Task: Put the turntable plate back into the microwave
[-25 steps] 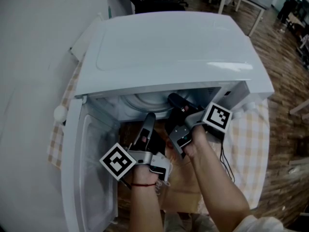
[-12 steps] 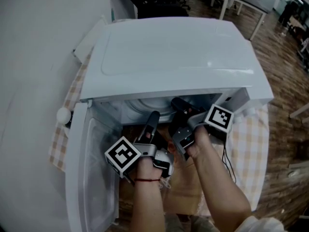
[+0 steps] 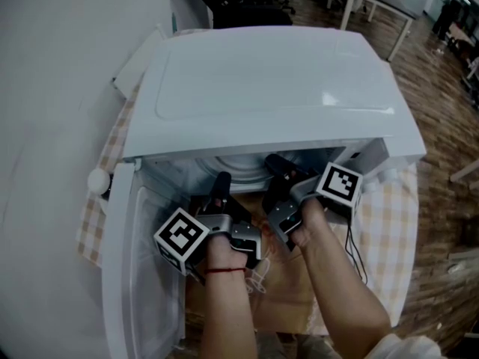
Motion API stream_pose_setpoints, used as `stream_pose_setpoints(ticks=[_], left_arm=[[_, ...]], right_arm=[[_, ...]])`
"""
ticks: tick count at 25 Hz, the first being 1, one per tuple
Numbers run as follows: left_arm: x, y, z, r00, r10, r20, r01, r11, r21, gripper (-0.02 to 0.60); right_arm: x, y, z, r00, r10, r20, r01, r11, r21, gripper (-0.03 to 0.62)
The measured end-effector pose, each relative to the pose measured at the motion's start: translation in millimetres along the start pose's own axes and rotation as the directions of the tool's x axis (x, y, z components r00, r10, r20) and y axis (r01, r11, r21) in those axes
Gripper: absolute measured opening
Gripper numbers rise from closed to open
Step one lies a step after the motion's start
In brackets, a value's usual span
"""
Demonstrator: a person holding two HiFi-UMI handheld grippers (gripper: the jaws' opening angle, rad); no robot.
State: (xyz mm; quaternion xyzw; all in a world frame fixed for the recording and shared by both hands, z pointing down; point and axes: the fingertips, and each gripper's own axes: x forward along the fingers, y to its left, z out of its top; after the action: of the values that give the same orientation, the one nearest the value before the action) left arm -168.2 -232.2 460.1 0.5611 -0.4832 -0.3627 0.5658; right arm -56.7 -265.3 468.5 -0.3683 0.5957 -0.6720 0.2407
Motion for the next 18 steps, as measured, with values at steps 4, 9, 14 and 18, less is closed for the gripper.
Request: stream_pose_setpoints(ticks=[4,9,14,18], left_arm=[[-0.2,0.3,-2.9,1.0,-0.006,0.001,0.006,0.997,-0.073,0.043],[-8.5,1.5,-6.9,0.997,-0.007,0.078,0.019,0.987,-0.159,0.032],[-5.3,-1.2,-11.9,0.994,-0.036,0.103,0.059,0.97,-0.236,0.031],[-6.2,1.0,-13.1,0.991,-0.032,0.134,0.07,0.954,-0.293,0.029]], right_arm=[[-0.2,-1.4,1.3,1.0,-0.022,0.0,0.022,1.0,-0.019,0.049],[0.1,0.6,1.1,1.0,-0.02,0.007,0.02,1.0,-0.015,0.051],[1.2,4.1,2.0,1.0,-0.005,0.016,0.005,1.0,-0.008,0.057],[4.7,11.2,-5.1,0.999,0.036,-0.03,-0.036,0.999,-0.009,0.135]])
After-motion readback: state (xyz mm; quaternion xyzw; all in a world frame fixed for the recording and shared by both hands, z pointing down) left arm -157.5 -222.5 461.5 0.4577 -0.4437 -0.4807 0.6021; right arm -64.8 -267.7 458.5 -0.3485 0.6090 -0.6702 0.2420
